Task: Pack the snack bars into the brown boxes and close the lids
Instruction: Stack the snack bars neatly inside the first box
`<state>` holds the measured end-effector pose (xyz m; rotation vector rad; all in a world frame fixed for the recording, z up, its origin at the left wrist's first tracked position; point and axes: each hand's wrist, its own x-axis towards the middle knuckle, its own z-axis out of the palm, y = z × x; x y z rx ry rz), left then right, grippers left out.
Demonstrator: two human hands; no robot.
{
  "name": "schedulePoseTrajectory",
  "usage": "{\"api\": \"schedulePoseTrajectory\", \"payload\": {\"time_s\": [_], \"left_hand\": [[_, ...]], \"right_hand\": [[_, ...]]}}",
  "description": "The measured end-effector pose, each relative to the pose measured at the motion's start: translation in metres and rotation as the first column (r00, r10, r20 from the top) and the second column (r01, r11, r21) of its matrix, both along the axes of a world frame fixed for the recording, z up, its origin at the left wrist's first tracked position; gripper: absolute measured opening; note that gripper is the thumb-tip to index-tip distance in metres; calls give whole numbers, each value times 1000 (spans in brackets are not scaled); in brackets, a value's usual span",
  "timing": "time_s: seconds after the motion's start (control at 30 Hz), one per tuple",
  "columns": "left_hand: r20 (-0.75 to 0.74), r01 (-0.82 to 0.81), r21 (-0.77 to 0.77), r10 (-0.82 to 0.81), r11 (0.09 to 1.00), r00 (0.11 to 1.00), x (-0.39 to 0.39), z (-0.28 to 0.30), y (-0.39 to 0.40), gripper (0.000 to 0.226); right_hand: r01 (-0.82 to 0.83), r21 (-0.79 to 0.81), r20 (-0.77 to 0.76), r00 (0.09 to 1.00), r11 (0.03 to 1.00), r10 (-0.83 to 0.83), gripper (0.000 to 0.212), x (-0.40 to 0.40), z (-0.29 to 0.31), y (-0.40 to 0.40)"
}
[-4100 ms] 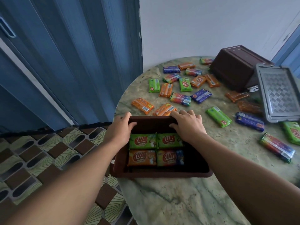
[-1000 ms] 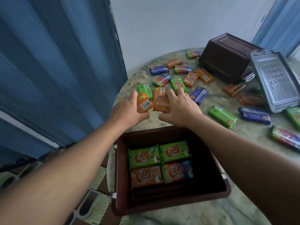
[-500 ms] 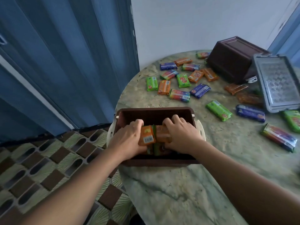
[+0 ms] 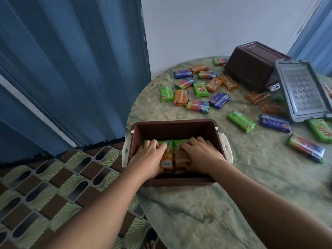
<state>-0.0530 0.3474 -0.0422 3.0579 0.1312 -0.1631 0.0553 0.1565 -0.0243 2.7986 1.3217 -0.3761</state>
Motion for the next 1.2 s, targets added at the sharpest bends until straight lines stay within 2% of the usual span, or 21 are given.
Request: {"api": "schedulePoseTrajectory", "payload": {"time_s": [0.17, 0.33, 0.43, 0.7, 0.87, 0.97, 1.07, 1.2], "left_hand": [[-7, -1, -94, 0, 996, 1000, 1, 8, -1, 66], [112, -50, -290, 86, 956, 990, 0, 11, -2, 26], [95, -106, -375, 152, 921, 984, 0, 12, -3, 34], [38, -145, -301, 163, 942, 986, -1, 19, -5, 44], [-23, -62, -194, 59, 979, 998, -2, 13, -4, 39], [47, -75, -117, 81, 990, 996, -1, 6, -1, 33], [108, -84, -123, 97, 989, 989, -1, 3, -1, 41], [0, -41, -137, 41, 990, 999, 0, 7, -1, 60]], "right_hand": [[27, -2, -38, 999, 1000, -27, 74, 0, -1, 2], [39, 10, -31, 999, 999, -39, 72, 0, -2, 2], [41, -2, -38, 998, 999, -41, 73, 0, -1, 2], [36, -7, -13, 999, 999, -36, 80, 0, -3, 1], [65, 27, 9, 998, 998, -65, 74, 1, -2, 1], [73, 31, -5, 997, 997, -73, 74, 1, -3, 1], [80, 29, -10, 997, 996, -80, 75, 0, -3, 1], [83, 26, -22, 996, 996, -83, 78, 2, -4, 2]]}}
